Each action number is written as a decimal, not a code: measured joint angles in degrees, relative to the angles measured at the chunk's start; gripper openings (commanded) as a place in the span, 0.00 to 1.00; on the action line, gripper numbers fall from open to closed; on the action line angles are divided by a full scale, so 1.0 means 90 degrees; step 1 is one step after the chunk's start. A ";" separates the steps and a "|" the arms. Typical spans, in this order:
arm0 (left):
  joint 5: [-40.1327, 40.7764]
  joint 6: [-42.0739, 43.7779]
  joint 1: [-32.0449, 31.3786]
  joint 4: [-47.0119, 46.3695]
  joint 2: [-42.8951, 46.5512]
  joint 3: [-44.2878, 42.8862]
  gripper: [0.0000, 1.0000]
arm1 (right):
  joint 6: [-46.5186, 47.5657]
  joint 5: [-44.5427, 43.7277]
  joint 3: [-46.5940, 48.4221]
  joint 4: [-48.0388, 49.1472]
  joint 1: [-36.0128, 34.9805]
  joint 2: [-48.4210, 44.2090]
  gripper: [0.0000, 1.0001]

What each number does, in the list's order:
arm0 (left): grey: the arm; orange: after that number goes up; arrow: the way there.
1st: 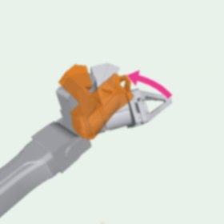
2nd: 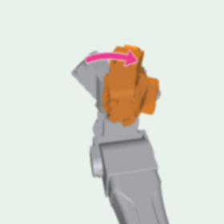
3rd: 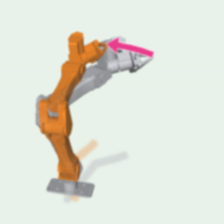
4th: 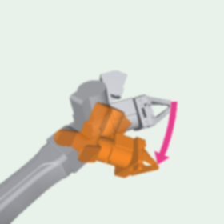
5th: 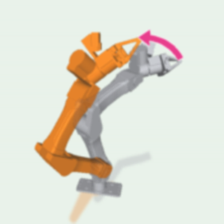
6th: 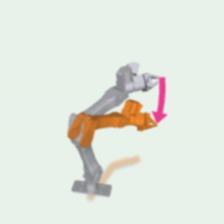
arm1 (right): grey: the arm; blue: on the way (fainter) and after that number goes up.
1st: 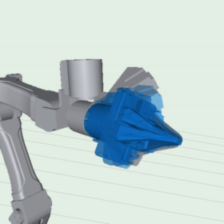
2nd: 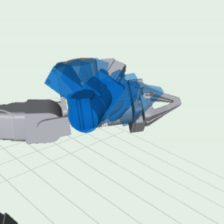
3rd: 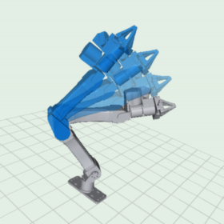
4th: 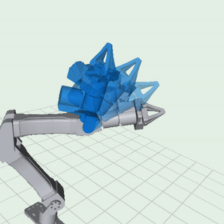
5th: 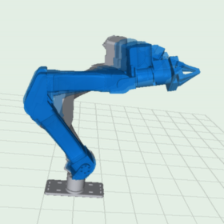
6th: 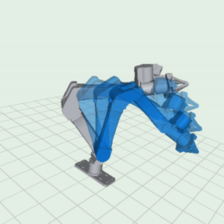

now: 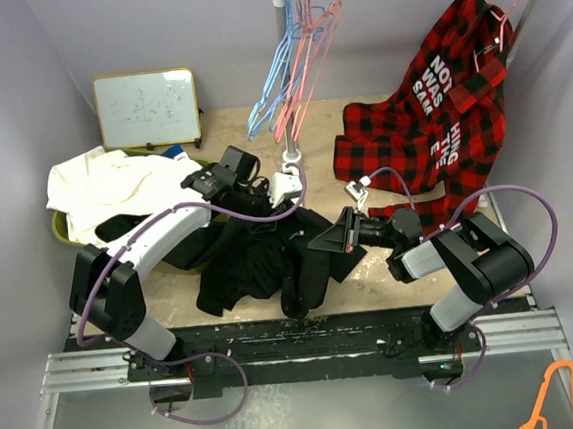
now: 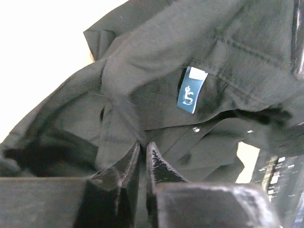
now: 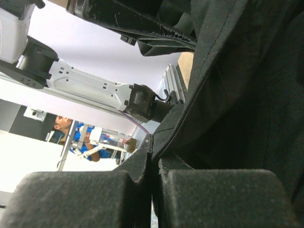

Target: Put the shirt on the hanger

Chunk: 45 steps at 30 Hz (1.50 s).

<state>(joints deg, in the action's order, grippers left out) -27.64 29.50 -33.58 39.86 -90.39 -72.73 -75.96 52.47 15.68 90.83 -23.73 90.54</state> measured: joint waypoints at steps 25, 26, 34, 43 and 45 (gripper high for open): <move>0.1919 -0.0942 0.1149 0.0583 0.2769 0.0464 0.00 | 0.2229 -0.1683 0.0107 -0.1486 -0.0323 -0.1892 1.00; 0.1991 -0.1003 0.1268 0.0590 0.2769 0.0469 0.00 | 0.2895 -0.2142 0.0291 -0.2266 -0.0636 -0.2426 1.00; 0.2103 -0.1239 0.1647 0.0534 0.2735 0.0447 0.00 | 0.6394 -0.6421 0.1627 -0.6368 -0.4199 -0.4138 1.00; 0.2101 -0.1379 0.1790 0.0534 0.2548 0.0401 0.00 | 0.4911 -1.0763 0.3611 -1.0200 -0.7082 -0.1192 0.92; 0.2096 -0.1384 0.1800 0.0534 0.2548 0.0401 0.00 | 0.4235 -1.1222 0.3611 -1.0977 -0.7099 -0.0850 0.88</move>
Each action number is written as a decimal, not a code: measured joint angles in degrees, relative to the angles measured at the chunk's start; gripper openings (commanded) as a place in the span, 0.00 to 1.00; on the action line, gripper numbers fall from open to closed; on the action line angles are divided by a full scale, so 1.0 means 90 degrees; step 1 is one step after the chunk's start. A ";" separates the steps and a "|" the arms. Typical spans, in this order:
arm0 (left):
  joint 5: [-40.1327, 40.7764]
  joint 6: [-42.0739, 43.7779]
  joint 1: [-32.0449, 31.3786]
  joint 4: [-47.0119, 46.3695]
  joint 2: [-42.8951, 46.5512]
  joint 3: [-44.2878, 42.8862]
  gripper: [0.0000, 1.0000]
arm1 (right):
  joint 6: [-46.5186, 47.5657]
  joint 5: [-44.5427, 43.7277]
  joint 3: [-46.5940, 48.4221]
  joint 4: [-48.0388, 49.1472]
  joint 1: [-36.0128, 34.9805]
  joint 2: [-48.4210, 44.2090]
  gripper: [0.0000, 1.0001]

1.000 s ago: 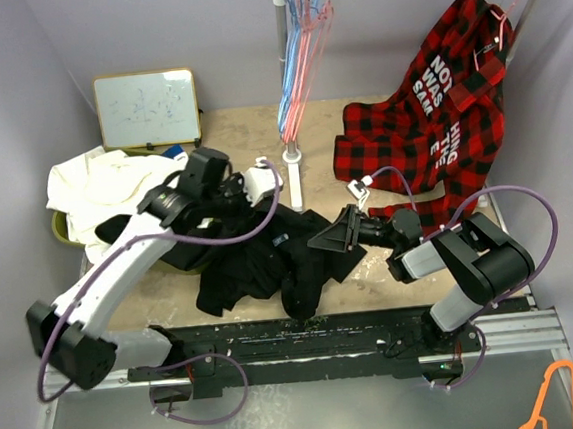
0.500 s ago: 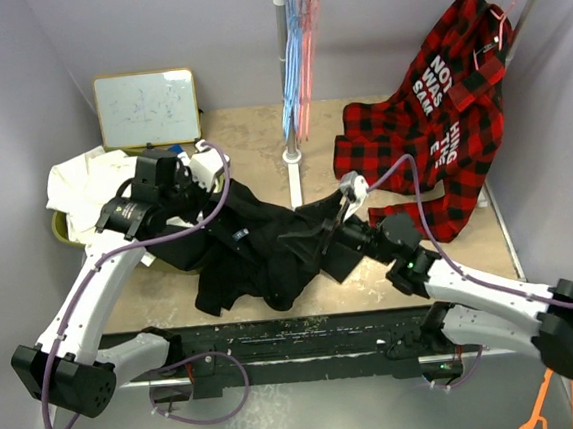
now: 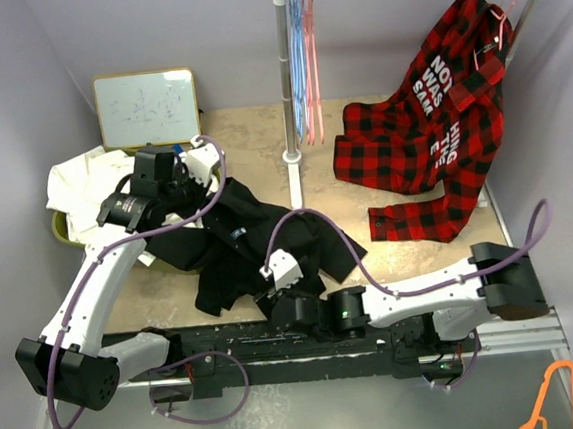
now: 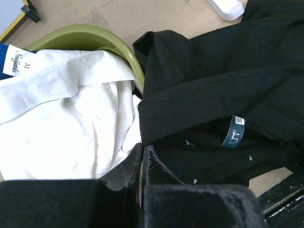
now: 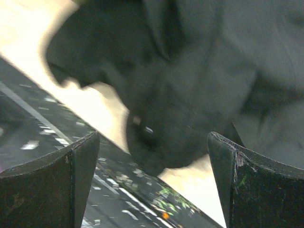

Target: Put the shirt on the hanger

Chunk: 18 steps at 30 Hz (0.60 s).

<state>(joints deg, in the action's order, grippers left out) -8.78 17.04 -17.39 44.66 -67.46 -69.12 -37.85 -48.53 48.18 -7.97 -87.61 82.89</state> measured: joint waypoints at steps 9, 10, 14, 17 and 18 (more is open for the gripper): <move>-0.0012 0.0000 0.0002 -0.0002 -0.0002 0.0000 0.00 | -0.1025 -0.0872 -0.0134 -0.0692 0.0034 -0.0090 0.79; -0.0012 0.0000 0.0002 -0.0002 -0.0002 0.0000 0.00 | -0.1005 -0.0894 -0.0175 -0.0602 0.0034 -0.0112 0.77; -0.0012 0.0000 0.0002 -0.0002 -0.0002 0.0000 0.00 | -0.0787 -0.0872 -0.0335 -0.0194 0.0034 -0.0134 0.70; -0.0012 0.0000 0.0002 -0.0002 -0.0002 0.0000 0.00 | -0.0593 -0.0831 -0.0357 0.0134 0.0034 -0.0112 0.60; -0.0012 0.0000 0.0002 -0.0002 -0.0002 0.0000 0.00 | -0.0542 -0.0831 -0.0355 0.0248 0.0034 -0.0080 0.47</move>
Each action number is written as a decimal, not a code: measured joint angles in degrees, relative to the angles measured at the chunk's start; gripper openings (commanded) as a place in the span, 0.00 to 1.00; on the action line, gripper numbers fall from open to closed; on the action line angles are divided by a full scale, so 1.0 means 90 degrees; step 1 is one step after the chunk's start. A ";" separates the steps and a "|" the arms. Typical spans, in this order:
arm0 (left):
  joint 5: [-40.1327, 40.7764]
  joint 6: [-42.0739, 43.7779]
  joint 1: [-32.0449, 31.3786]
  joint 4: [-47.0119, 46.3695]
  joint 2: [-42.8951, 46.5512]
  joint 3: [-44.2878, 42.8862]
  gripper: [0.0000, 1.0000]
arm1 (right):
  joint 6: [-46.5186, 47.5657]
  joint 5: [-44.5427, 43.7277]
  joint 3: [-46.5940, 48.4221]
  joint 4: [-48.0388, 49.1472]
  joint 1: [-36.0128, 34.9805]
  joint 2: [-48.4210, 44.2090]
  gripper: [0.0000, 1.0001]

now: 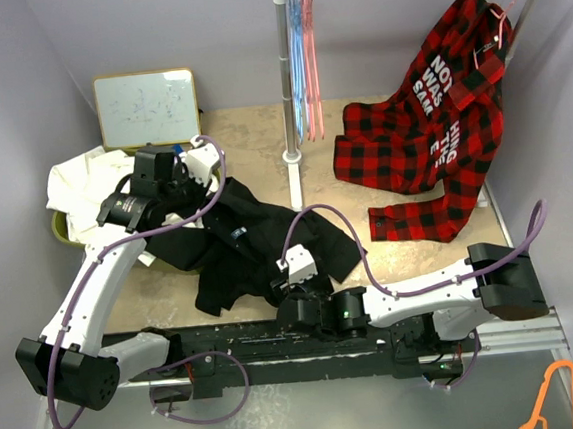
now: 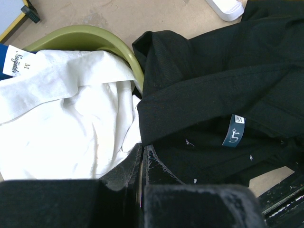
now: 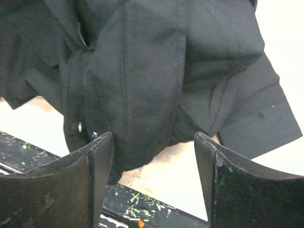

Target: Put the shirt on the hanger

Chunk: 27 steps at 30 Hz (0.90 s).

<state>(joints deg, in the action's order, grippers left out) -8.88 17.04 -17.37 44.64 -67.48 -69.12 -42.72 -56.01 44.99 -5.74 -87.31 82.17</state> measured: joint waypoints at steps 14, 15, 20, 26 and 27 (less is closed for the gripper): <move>0.0624 -0.0287 0.0138 0.0080 -0.0005 -0.0056 0.00 | -0.1093 0.0138 -0.1792 0.0872 -0.0056 -0.1831 0.00; 0.0559 -0.0338 0.0136 0.0158 -0.0007 -0.0070 0.00 | -0.1239 0.0163 -0.2110 0.0984 -0.0056 -0.2426 0.00; 0.0175 -0.0551 0.0211 0.0386 -0.0160 -0.0493 0.00 | -0.1297 0.0236 -0.2373 0.1158 -0.0182 -0.3509 0.00; -0.0442 -0.0488 0.0386 0.0481 -0.0180 -0.0801 0.00 | -0.0580 0.0364 -0.1775 0.1341 -0.0197 -0.2040 0.87; -0.0622 -0.0464 0.0432 0.0508 -0.0180 -0.0848 0.00 | -0.0481 0.0350 -0.1654 0.1299 -0.0209 -0.1826 0.98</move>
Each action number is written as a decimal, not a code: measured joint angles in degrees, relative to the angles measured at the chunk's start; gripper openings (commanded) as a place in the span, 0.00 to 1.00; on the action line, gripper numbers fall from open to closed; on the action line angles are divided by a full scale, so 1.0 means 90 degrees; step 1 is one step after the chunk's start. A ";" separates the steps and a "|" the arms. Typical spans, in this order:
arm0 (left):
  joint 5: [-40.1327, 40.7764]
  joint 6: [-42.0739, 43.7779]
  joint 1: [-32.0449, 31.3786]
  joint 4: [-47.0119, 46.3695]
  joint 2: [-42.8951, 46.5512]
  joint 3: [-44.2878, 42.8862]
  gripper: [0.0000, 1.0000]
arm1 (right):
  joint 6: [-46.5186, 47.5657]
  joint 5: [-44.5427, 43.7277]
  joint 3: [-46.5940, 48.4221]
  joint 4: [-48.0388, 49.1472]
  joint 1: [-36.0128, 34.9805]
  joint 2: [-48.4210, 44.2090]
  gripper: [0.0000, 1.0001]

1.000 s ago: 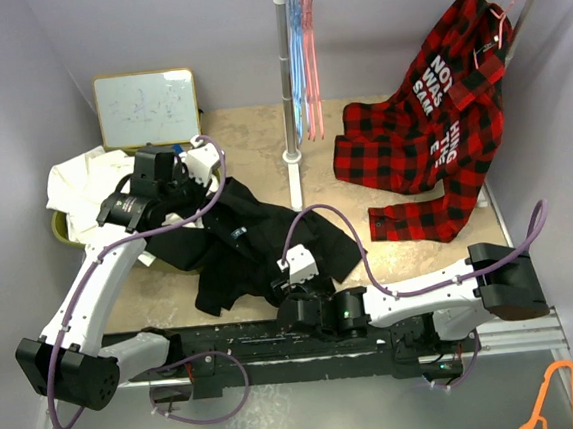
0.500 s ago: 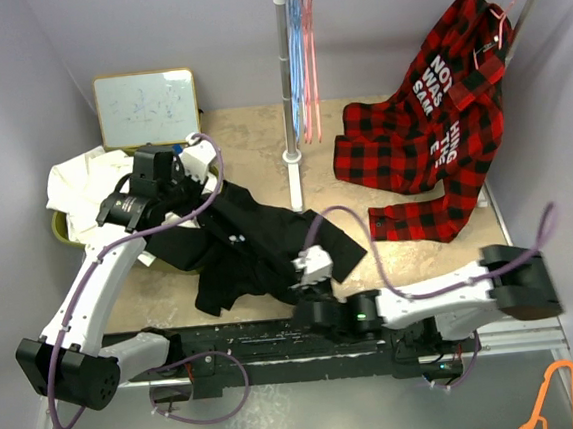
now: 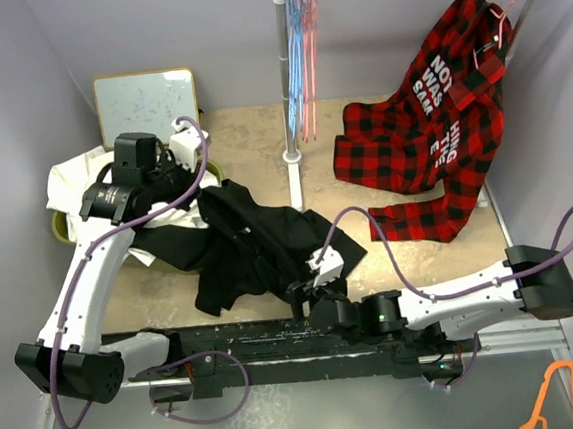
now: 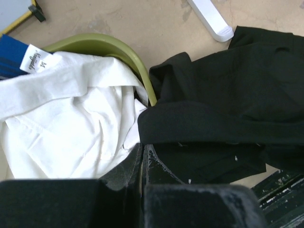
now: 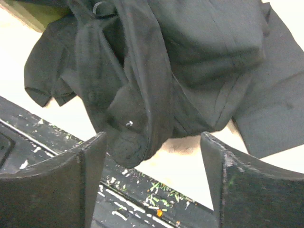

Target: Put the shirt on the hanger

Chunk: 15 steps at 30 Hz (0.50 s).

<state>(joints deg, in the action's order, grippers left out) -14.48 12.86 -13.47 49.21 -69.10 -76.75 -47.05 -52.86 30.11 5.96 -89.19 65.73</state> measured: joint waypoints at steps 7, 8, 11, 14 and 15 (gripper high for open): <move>-0.0733 0.0175 0.0036 0.0260 -0.0041 -0.0151 0.00 | 0.0976 0.0270 0.0542 0.0308 0.0384 0.0112 1.00; -0.0733 0.0185 0.0039 0.0274 -0.0070 -0.0151 0.00 | 0.1161 0.0437 0.0508 0.0537 0.0573 -0.0007 1.00; -0.0763 0.0187 0.0039 0.0294 -0.0158 -0.0148 0.00 | 0.1732 0.0884 0.0495 0.1234 0.1139 -0.0117 0.98; -0.0799 0.0189 0.0036 0.0306 -0.0168 -0.0138 0.00 | 0.2222 0.1071 0.0809 0.1481 0.1341 0.0454 0.87; -0.0821 0.0192 0.0036 0.0304 -0.0168 -0.0138 0.00 | 0.2358 0.1171 0.0967 0.1554 0.1396 0.0755 0.82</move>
<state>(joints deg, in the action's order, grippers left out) -21.87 14.59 -13.15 51.94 -70.61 -78.00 -25.82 -42.33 38.81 19.94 -76.62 72.53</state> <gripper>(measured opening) 0.005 0.931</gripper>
